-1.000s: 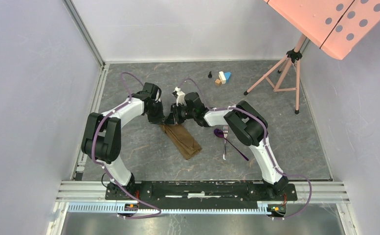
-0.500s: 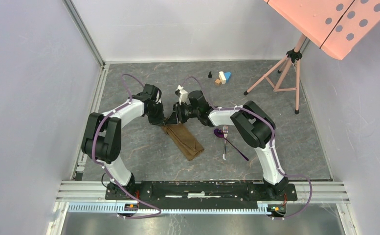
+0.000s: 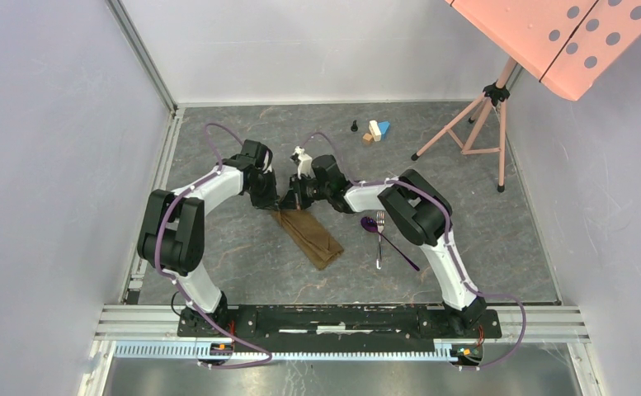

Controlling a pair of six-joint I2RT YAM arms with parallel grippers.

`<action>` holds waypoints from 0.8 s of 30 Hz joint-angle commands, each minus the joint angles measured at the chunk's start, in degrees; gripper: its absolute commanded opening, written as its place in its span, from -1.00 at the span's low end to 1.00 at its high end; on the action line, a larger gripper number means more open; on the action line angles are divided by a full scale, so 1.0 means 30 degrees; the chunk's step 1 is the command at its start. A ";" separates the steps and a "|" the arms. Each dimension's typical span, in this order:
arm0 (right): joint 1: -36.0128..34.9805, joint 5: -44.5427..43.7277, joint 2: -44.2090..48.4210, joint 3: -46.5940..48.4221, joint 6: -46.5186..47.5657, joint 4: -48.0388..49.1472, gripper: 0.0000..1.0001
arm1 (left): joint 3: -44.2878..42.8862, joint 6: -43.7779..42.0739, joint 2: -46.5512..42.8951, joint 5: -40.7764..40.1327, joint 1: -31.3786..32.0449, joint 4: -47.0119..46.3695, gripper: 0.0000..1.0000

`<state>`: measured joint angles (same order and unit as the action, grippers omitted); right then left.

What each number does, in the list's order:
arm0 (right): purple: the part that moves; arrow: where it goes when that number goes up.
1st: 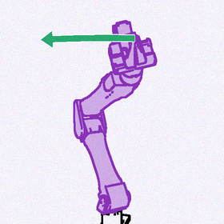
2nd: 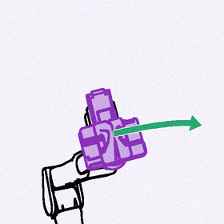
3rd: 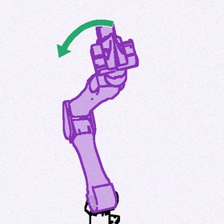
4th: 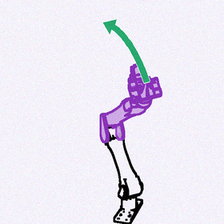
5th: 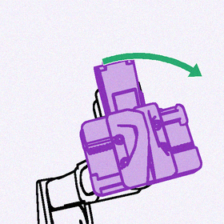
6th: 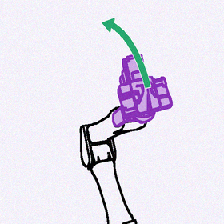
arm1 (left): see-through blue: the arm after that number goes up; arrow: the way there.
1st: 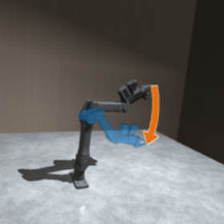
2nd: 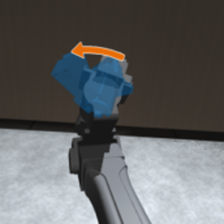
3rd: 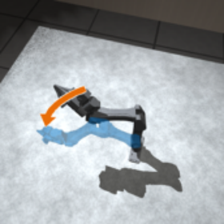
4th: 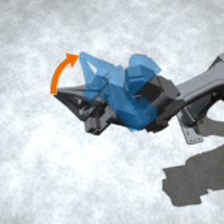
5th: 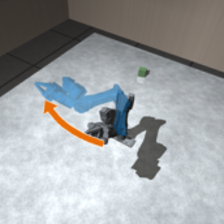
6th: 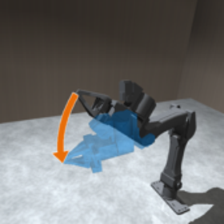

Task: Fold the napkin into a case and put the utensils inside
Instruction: Grasp the top corner of the smaller rectangle folded napkin from the folded napkin.

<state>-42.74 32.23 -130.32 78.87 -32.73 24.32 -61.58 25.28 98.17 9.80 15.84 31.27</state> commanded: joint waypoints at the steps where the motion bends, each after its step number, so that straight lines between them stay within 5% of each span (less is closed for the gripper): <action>1: -0.0987 -0.0488 -0.0857 0.0845 -0.0608 0.1388 -0.88 | -0.1232 0.0172 -0.0102 0.0677 0.0024 -0.0168 -0.95; 6: -0.1205 -0.0712 -0.0675 -0.0685 -0.1779 0.2931 -0.80 | -0.2455 0.0770 0.0835 0.0694 0.0010 -0.0021 -0.92; 10: -0.0411 -0.0136 0.1000 -0.1329 -0.1002 0.2046 -0.50 | -0.2402 0.0799 0.1063 -0.0001 -0.0031 0.0640 -0.79; 19: 0.0048 0.0508 0.3578 -0.1418 0.1823 -0.2010 -0.21 | -0.0318 0.0971 -0.2563 0.0957 -0.0824 0.0130 -0.09; 24: 0.0112 -0.0310 0.5053 -0.1782 0.4563 -0.4505 -0.04 | 0.1622 0.1659 -0.3871 0.3235 -0.2451 -0.0649 0.05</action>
<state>-42.28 31.31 -120.88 74.32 -27.35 16.43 -60.60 26.74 90.37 13.19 12.08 33.17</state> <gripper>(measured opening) 0.463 0.511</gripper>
